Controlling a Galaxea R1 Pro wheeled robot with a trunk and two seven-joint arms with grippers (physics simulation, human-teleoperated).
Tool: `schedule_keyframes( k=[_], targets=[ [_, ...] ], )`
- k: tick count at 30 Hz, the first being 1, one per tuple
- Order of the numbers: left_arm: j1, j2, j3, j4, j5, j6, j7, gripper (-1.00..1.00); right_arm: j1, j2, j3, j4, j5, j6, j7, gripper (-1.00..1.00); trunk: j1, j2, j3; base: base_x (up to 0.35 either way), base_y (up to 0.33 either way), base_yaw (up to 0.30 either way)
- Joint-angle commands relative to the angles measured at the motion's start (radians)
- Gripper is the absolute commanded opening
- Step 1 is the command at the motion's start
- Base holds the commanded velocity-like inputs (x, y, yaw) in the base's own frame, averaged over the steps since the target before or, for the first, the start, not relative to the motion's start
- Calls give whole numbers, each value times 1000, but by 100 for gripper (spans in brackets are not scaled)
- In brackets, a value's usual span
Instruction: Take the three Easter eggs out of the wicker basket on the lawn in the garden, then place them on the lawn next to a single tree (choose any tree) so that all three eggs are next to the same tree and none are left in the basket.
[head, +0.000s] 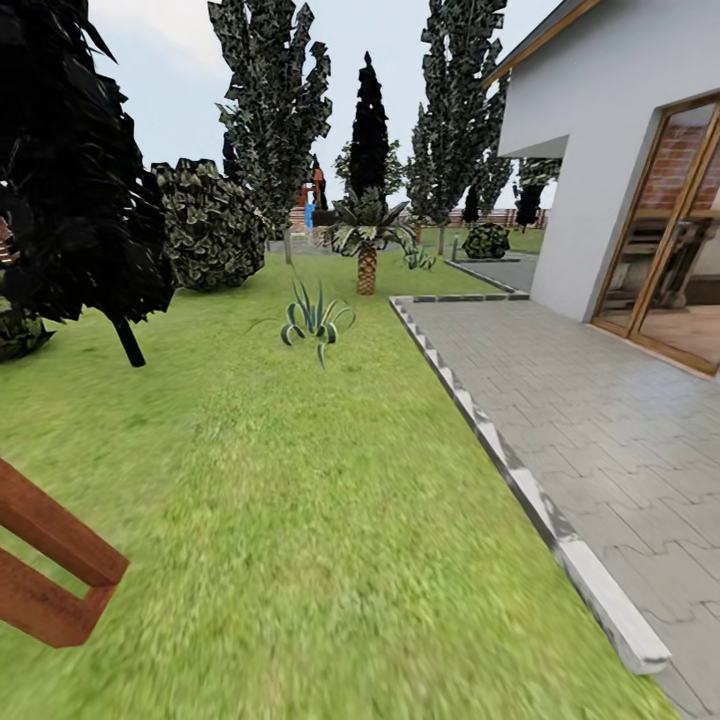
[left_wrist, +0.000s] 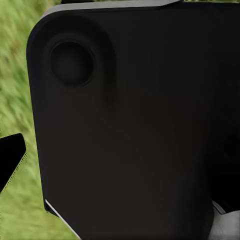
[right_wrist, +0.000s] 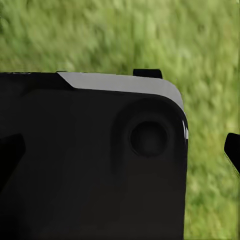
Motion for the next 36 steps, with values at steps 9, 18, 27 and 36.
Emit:
schedule_keyframes(
  k=[9,18,27,36],
  targets=[
    [1,0,0,-2,2,1,-1,100,0,1,0,2,-1,-4,0,100,1,0,-1,333,0,5],
    [0,0,1,-2,2,0,-3,100,0,2,0,1,-1,-4,0,100,1,0,-1,334,0,147],
    [1,0,1,-2,2,0,-5,100,0,0,-1,1,0,-4,1,100,1,0,-1,334,0,230],
    [1,0,1,-2,2,1,-5,100,0,0,-1,1,0,-3,0,100,1,0,-1,334,0,36]
  ],
)
